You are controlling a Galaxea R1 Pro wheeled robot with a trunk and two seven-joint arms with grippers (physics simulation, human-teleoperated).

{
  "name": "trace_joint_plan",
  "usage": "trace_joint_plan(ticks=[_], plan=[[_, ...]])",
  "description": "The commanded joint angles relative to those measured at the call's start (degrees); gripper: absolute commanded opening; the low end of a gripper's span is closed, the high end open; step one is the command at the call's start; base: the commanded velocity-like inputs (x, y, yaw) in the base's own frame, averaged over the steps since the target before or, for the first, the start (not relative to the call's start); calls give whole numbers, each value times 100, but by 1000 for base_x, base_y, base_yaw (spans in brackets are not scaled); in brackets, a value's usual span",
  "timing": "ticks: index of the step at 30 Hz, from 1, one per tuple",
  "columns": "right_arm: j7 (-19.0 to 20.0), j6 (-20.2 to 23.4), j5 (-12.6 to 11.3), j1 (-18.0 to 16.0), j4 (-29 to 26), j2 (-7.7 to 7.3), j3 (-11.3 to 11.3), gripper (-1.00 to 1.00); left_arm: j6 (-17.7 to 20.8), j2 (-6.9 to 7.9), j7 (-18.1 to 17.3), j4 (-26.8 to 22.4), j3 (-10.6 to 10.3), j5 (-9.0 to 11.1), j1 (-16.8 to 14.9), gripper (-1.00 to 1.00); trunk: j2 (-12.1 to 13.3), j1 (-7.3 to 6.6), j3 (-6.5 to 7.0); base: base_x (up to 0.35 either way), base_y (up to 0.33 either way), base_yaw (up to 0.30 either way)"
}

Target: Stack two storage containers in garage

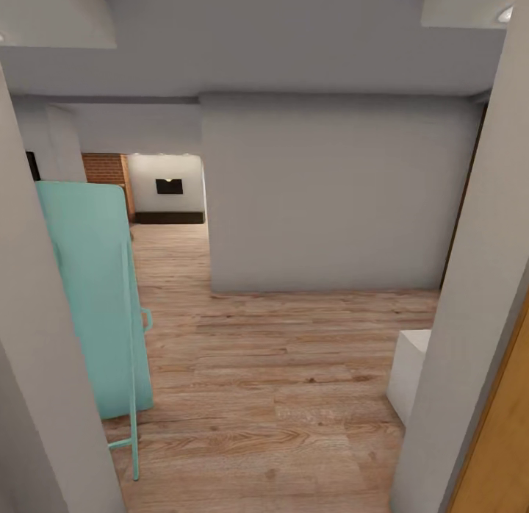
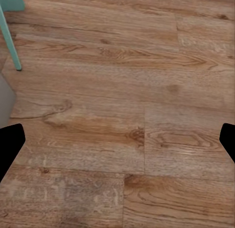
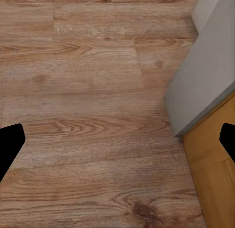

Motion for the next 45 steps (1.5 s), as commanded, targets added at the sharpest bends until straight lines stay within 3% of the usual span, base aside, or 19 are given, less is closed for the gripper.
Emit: trace_joint_plan(ticks=[1,24,45], plan=[[-42,-10,-47,1,-6,-8,43,100,-34,-2,-24,25,-35,57,-11,100,-5,1,-6,2,0,0],[-45,0,-40,1,23,-10,52,100,-35,-2,-27,25,-35,57,-11,100,-5,1,-6,7,0,0],[-34,-9,-47,1,42,-8,51,100,-33,6,-17,25,-35,49,-11,100,-5,1,-6,313,0,0]])
